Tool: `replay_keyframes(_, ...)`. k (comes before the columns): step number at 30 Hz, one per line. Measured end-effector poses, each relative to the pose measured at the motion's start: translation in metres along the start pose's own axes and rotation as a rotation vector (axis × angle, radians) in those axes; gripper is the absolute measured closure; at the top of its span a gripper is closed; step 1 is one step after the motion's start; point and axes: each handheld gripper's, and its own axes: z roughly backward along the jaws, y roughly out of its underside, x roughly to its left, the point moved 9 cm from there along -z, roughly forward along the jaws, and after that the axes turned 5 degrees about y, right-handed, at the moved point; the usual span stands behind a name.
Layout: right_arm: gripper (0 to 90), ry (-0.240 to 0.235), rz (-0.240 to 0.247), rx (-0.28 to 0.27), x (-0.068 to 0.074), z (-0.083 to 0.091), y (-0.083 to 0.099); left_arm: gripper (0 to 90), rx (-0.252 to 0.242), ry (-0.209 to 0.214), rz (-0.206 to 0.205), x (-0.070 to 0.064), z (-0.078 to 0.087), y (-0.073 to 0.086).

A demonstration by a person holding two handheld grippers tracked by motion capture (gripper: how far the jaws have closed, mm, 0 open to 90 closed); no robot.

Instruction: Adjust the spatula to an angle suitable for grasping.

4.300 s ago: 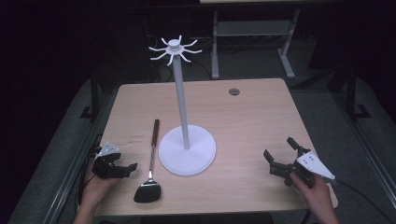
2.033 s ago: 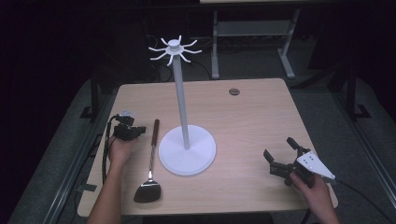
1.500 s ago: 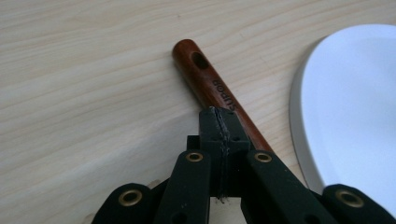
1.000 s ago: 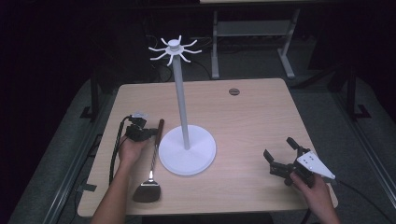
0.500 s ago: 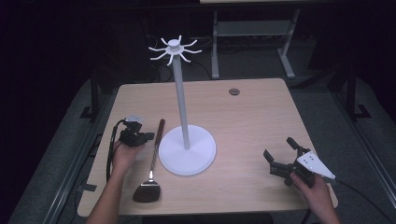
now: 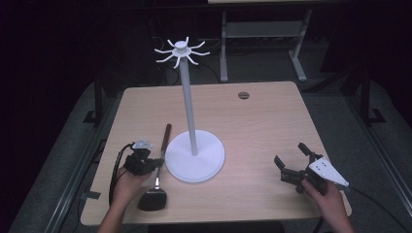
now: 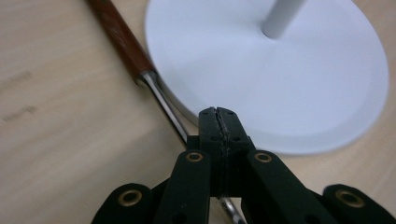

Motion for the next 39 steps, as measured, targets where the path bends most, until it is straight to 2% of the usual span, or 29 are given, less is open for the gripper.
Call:
replay_keyframes(2,0.0,0.0,0.001,0.0,0.0,0.0,0.0,89.5,0.034,-0.008,-0.02,-0.005,-0.002,0.006)
replay_keyframes(9,0.0,-0.003,0.0,0.0,0.0,0.0,0.0,89.5,0.061,0.008,-0.009,-0.002,-0.008,0.01)
replay_keyframes(16,0.0,-0.004,0.0,0.0,0.0,0.0,0.0,89.6,0.089,-0.007,-0.021,-0.003,-0.01,0.012)
replay_keyframes(32,0.0,-0.005,0.0,-0.001,0.0,0.0,0.0,89.7,0.111,-0.06,0.011,0.016,-0.002,0.018)
replay_keyframes(33,0.0,-0.006,0.0,-0.001,0.0,0.0,0.0,89.6,0.117,-0.065,0.003,0.018,-0.001,0.019)
replay_keyframes(39,0.0,-0.006,0.0,-0.001,0.0,0.0,0.0,89.6,0.128,-0.08,0.013,0.026,0.003,0.021)
